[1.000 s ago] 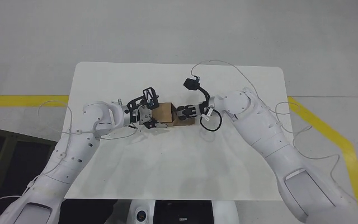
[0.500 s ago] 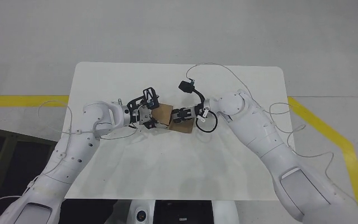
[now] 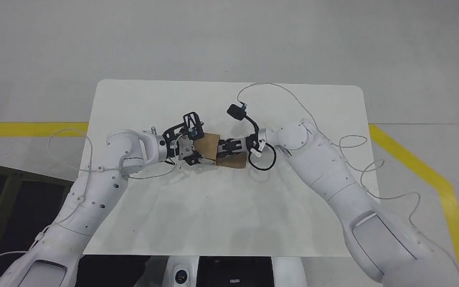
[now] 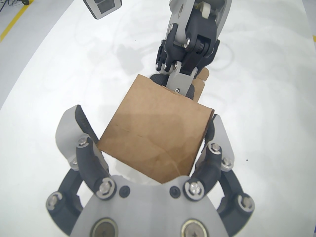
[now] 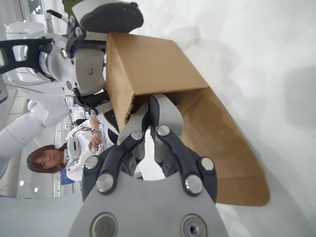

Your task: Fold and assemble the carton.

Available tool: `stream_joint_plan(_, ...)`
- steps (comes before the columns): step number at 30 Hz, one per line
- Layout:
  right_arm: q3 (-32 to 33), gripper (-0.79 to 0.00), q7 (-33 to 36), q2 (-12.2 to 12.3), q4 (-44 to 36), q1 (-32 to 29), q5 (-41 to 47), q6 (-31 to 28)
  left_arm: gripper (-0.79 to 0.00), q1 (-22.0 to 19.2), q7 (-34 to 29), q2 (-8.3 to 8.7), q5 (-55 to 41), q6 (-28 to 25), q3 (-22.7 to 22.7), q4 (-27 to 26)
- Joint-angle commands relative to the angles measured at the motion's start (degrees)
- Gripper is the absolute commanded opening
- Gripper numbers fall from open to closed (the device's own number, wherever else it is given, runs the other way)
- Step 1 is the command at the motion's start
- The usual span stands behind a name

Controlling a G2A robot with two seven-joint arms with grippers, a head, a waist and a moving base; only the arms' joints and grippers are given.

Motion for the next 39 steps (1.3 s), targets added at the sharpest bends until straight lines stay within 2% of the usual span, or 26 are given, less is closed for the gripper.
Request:
stream_joint_plan(1, -0.19, -0.785, 0.38, -0.22, 0.78, 0.19, 0.24, -0.08, 0.000, 0.01, 0.01, 0.00, 0.02, -0.04, -0.02, 0.01)
stream_joint_plan(7, 0.10, -0.785, 1.35, -0.62, 2.78, 0.77, 1.34, -0.66, 0.000, 0.05, -0.16, -0.02, -0.11, -0.04, -0.12, 0.10)
stream_joint_plan(13, 2.71, -0.785, 1.99, 0.87, 1.63, 1.50, -0.94, 0.53, 0.000, 0.02, -0.27, -0.05, -0.25, 0.00, -0.24, 0.30)
stream_joint_plan(21, 8.71, -0.785, 3.88, 5.23, -9.02, -3.02, -8.27, 8.38, 0.000, -0.08, -0.65, -0.11, -0.61, 0.32, -0.32, 0.43)
stream_joint_plan(30, 18.71, -0.656, 5.54, 10.31, -24.90, -13.42, -14.73, 16.01, 0.000, -0.07, -0.78, -0.16, -0.70, 0.45, -0.40, 0.42)
stream_joint_plan(34, 20.97, -0.628, 6.39, 11.45, -28.52, -16.81, -16.13, 18.00, 0.000, -0.07, -0.79, -0.19, -0.75, 0.58, -0.42, 0.45)
stream_joint_plan(39, 20.63, -0.613, 5.97, 11.72, -27.95, -17.52, -17.15, 18.31, 0.000, -0.12, -0.82, -0.22, -0.70, 0.45, -0.39, 0.47)
